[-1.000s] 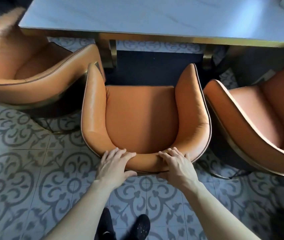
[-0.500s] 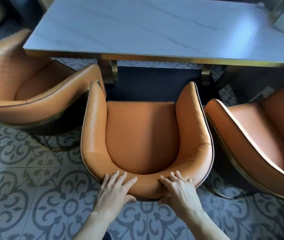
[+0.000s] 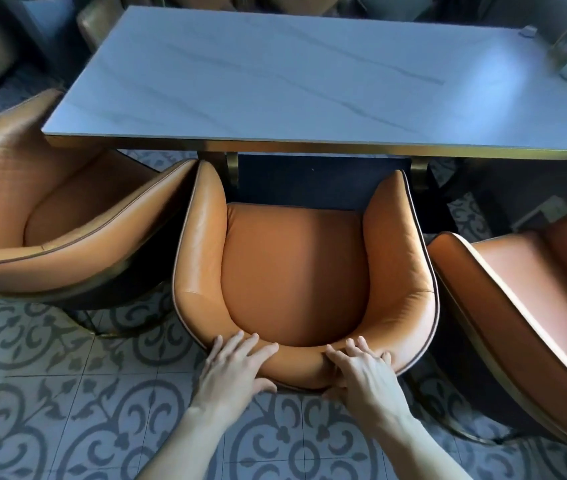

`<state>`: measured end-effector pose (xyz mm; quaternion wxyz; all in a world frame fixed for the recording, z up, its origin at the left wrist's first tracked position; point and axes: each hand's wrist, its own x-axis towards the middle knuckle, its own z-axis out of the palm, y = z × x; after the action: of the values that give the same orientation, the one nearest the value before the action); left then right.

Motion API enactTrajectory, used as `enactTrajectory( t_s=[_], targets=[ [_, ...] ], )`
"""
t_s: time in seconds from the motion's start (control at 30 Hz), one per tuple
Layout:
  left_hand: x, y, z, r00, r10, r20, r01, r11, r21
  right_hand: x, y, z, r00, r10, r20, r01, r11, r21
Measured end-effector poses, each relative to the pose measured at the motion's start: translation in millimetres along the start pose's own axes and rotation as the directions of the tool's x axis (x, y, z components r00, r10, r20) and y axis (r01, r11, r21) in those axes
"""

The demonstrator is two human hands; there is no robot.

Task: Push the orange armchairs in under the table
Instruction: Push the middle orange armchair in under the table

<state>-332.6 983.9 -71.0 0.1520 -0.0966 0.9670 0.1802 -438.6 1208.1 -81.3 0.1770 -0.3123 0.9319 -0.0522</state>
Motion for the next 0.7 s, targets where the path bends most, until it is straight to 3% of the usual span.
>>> enactTrajectory(
  t_s=[0.7],
  targets=[
    [118.9, 8.5, -19.5, 0.998, 0.004, -0.063, -0.003, 1.000, 0.012, 96.3, 48.0, -53.4, 0.992, 0.093, 0.080, -0.090, 0.995, -0.035]
  ],
)
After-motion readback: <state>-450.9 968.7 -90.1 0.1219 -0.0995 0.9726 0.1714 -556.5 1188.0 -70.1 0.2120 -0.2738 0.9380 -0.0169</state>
